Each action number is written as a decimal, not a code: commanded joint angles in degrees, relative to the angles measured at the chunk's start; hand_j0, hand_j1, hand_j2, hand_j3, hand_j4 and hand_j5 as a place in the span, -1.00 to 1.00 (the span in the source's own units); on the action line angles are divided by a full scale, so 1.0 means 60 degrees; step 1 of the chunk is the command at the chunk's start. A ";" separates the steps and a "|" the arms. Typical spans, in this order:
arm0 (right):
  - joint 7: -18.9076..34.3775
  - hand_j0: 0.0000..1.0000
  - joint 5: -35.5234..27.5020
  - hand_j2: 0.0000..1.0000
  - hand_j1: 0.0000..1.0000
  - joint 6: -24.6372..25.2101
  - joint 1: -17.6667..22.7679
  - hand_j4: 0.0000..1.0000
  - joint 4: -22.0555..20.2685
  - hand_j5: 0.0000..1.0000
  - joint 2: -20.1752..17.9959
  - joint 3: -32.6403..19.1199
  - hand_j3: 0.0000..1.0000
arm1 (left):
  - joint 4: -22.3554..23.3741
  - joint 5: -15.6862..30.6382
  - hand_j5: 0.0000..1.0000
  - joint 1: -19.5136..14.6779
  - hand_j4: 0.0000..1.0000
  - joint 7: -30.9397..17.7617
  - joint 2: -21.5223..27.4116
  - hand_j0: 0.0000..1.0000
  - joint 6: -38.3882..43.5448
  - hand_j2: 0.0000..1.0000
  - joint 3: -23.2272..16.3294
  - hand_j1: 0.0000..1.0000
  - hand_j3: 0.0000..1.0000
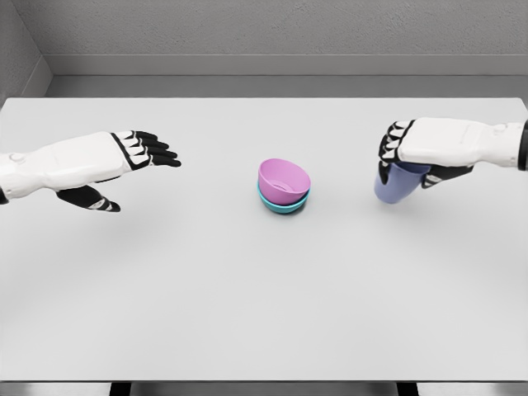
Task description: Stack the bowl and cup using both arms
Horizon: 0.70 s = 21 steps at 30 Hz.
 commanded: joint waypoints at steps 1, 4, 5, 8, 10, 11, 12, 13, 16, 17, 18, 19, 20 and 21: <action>-0.0009 -0.07 -0.0040 -0.07 -0.07 0.0029 -0.0029 -0.07 -0.0001 -0.07 0.0109 -0.0006 -0.07 | 0.0001 0.0078 1.00 0.0000 1.00 0.0005 -0.0006 1.00 0.0023 1.00 0.0003 1.00 1.00; -0.0009 -0.07 -0.0055 -0.07 -0.07 0.0029 -0.0146 -0.07 -0.0001 -0.07 0.0299 -0.0006 -0.07 | 0.0001 0.0049 1.00 0.0000 1.00 0.0005 -0.0006 1.00 0.0023 1.00 0.0003 1.00 1.00; -0.0009 -0.08 -0.0055 -0.08 -0.08 0.0029 -0.0146 -0.08 -0.0001 -0.08 0.0357 -0.0006 -0.08 | 0.0001 0.0034 1.00 0.0000 1.00 0.0005 -0.0006 1.00 0.0023 1.00 0.0003 1.00 1.00; -0.0009 -0.08 -0.0055 -0.08 -0.08 0.0029 -0.0278 -0.08 0.0087 -0.08 0.0489 -0.0006 -0.08 | 0.0001 0.0049 1.00 0.0000 1.00 0.0005 -0.0094 1.00 0.0023 1.00 0.0003 1.00 1.00; -0.0009 -0.08 -0.0040 -0.08 -0.08 0.0029 -0.0439 -0.08 0.0101 -0.08 0.0533 -0.0006 -0.08 | 0.0001 0.0034 1.00 0.0000 1.00 0.0004 -0.0167 1.00 0.0023 1.00 0.0003 1.00 1.00; -0.0009 -0.08 -0.0055 -0.08 -0.08 0.0029 -0.0498 -0.08 0.0145 -0.08 0.0621 -0.0021 -0.08 | 0.0001 0.0034 1.00 0.0000 1.00 -0.0010 -0.0167 1.00 0.0023 1.00 0.0003 1.00 1.00; -0.0009 -0.08 -0.0040 -0.08 -0.08 0.0029 -0.0542 -0.08 0.0248 -0.08 0.0709 -0.0006 -0.08 | 0.0001 0.0020 1.00 0.0000 1.00 -0.0010 -0.0182 1.00 0.0023 1.00 0.0003 1.00 1.00; -0.0009 -0.08 -0.0040 -0.08 -0.08 0.0029 -0.0571 -0.08 0.0306 -0.08 0.0782 -0.0006 -0.08 | 0.0001 -0.0010 1.00 0.0000 1.00 -0.0010 -0.0182 1.00 0.0023 1.00 0.0003 1.00 1.00; -0.0009 -0.08 -0.0055 -0.08 -0.08 0.0029 -0.0630 -0.08 0.0321 -0.08 0.0929 -0.0021 -0.08 | 0.0001 0.0005 1.00 0.0000 1.00 -0.0010 -0.0182 1.00 0.0023 1.00 0.0003 1.00 1.00; -0.0009 -0.08 -0.0055 -0.08 -0.08 0.0029 -0.0630 -0.08 0.0321 -0.08 0.0943 -0.0021 -0.08 | 0.0001 0.0005 1.00 0.0000 1.00 -0.0010 -0.0167 1.00 0.0023 1.00 0.0003 1.00 1.00; -0.0009 -0.08 -0.0055 -0.08 -0.08 0.0029 -0.0674 -0.08 0.0321 -0.08 0.0958 -0.0021 -0.08 | 0.0001 0.0005 1.00 0.0000 1.00 -0.0010 -0.0167 1.00 0.0023 1.00 0.0003 1.00 1.00; -0.0009 -0.08 -0.0055 -0.08 -0.08 0.0029 -0.0703 -0.08 0.0336 -0.08 0.1046 -0.0021 -0.08 | 0.0001 0.0005 1.00 -0.0015 1.00 -0.0010 -0.0182 1.00 0.0023 1.00 0.0003 1.00 1.00; -0.0009 -0.08 -0.0040 -0.08 -0.08 0.0029 -0.0703 -0.08 0.0336 -0.08 0.1075 -0.0021 -0.08 | 0.0001 0.0005 1.00 -0.0015 1.00 -0.0010 -0.0197 1.00 0.0023 1.00 0.0018 1.00 1.00; -0.0009 -0.08 -0.0040 -0.08 -0.08 0.0029 -0.0732 -0.08 0.0336 -0.08 0.1119 -0.0021 -0.08 | 0.0001 0.0005 1.00 -0.0015 1.00 -0.0010 -0.0211 1.00 0.0023 1.00 0.0018 1.00 1.00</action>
